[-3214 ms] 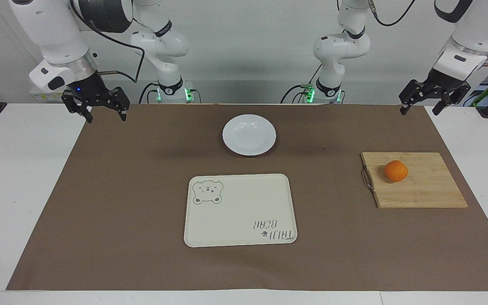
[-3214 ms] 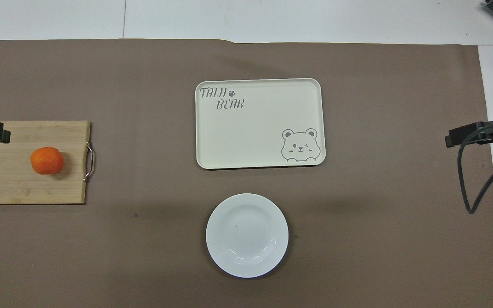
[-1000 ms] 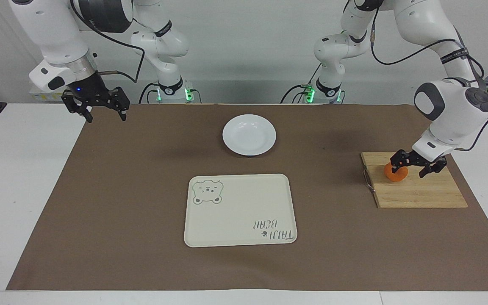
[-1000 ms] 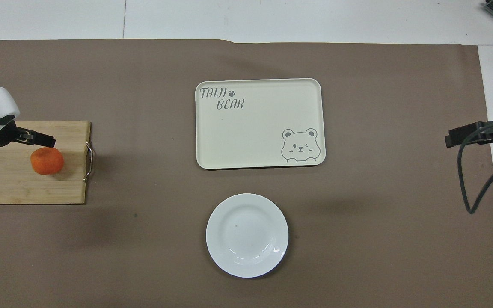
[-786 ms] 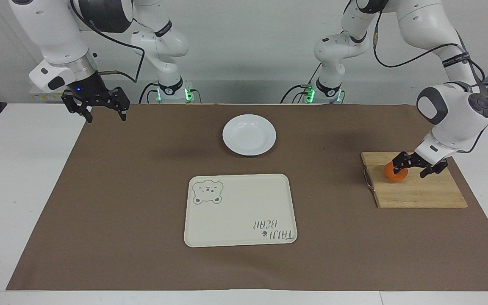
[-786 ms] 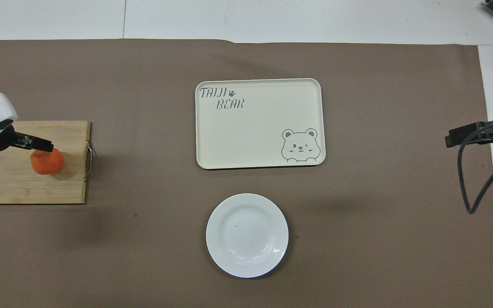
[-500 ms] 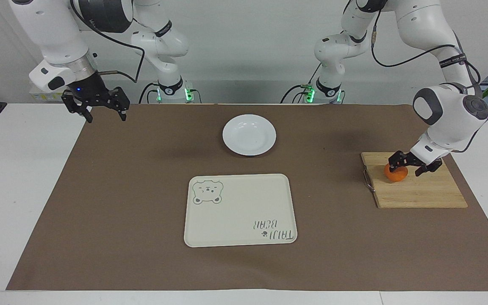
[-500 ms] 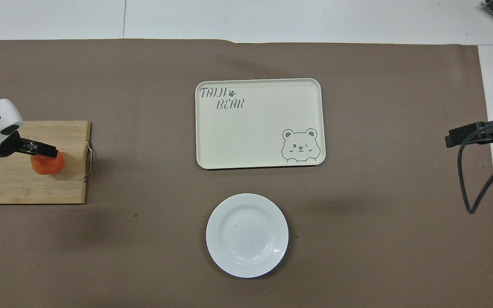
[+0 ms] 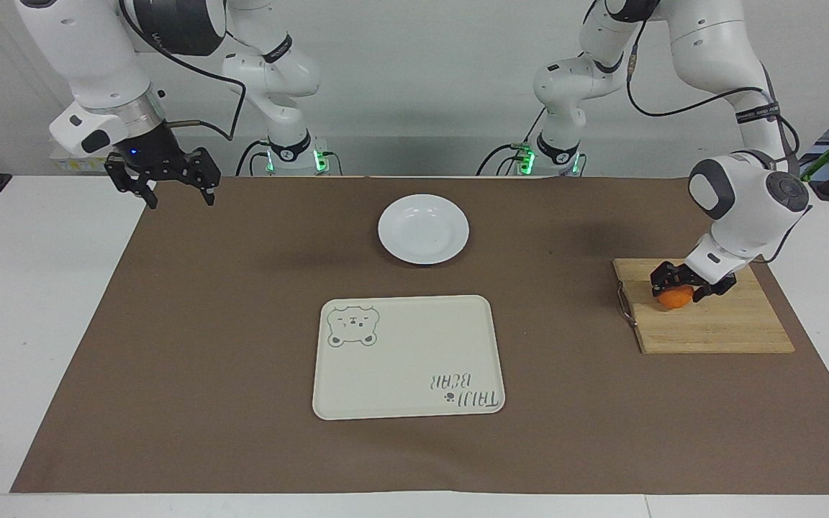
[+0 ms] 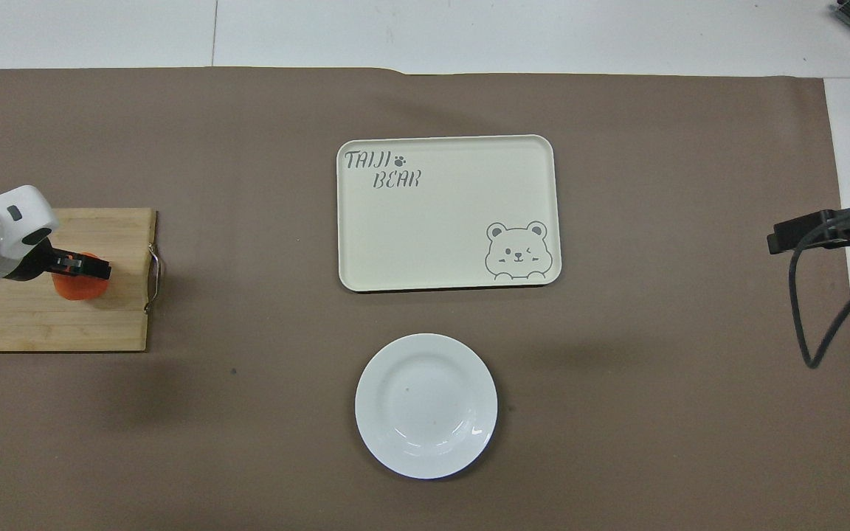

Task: Place orange and plate with both arms
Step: 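Carry the orange with the left gripper over the white plate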

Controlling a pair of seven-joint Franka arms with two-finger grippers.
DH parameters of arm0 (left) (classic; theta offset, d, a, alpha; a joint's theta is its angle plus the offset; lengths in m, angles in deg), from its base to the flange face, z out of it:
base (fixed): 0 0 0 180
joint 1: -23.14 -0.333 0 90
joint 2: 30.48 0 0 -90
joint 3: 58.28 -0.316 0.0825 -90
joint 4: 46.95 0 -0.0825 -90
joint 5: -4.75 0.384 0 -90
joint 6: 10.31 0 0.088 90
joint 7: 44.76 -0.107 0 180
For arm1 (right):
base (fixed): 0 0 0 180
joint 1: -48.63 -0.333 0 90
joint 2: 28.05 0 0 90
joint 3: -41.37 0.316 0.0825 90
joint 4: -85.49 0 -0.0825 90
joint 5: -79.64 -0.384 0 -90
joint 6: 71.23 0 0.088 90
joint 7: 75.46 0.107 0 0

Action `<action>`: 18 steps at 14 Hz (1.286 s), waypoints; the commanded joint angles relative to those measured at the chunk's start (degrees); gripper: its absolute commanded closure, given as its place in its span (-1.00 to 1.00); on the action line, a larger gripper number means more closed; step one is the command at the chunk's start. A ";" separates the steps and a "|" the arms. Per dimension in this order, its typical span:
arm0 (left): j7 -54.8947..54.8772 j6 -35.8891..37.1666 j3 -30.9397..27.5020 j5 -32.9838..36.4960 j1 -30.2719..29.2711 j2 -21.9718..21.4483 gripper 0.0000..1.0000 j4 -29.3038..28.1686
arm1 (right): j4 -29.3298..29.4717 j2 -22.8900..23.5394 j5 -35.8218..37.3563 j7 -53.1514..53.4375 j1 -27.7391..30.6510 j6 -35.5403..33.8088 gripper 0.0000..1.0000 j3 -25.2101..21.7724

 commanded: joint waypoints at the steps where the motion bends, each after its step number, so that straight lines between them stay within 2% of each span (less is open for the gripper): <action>1: 0.26 -1.35 0.03 0.44 0.35 -1.06 1.00 -1.13 | 0.57 0.23 0.45 1.18 -0.08 -0.67 -1.00 0.14; 4: 0.42 -1.35 0.47 0.44 1.31 -3.60 1.00 0.36 | 0.57 0.23 0.45 1.26 -0.08 -0.67 -1.00 0.14; 7: 3.31 -0.74 0.56 0.44 6.13 -7.82 1.00 0.36 | 0.57 0.23 0.45 1.18 -0.08 -0.67 -1.00 0.14; 10: 8.14 4.35 0.56 0.44 13.06 -10.90 1.00 0.19 | 0.57 0.23 0.45 1.18 -0.08 -0.67 -1.00 0.14; 18: 30.82 4.71 0.74 0.26 33.19 -11.26 1.00 -1.65 | 0.57 0.23 0.45 1.18 -0.08 -0.67 -1.00 0.14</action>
